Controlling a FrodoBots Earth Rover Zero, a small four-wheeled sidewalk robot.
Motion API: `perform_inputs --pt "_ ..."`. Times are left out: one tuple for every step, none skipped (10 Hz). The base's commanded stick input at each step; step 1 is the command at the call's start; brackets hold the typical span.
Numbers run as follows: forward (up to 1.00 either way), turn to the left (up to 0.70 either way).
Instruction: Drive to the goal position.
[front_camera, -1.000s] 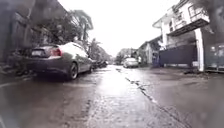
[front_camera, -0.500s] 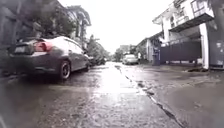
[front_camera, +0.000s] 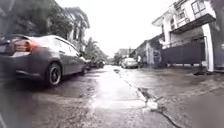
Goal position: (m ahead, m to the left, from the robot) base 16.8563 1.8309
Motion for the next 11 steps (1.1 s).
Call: perform_inputs --pt "1.0 0.0" --pt "1.0 0.0" --pt "1.0 0.0" --pt "1.0 0.0" --pt "1.0 0.0" --pt "1.0 0.0" --pt "1.0 0.0" --pt "1.0 0.0" --pt "1.0 0.0" --pt "1.0 0.0" --pt "1.0 0.03"
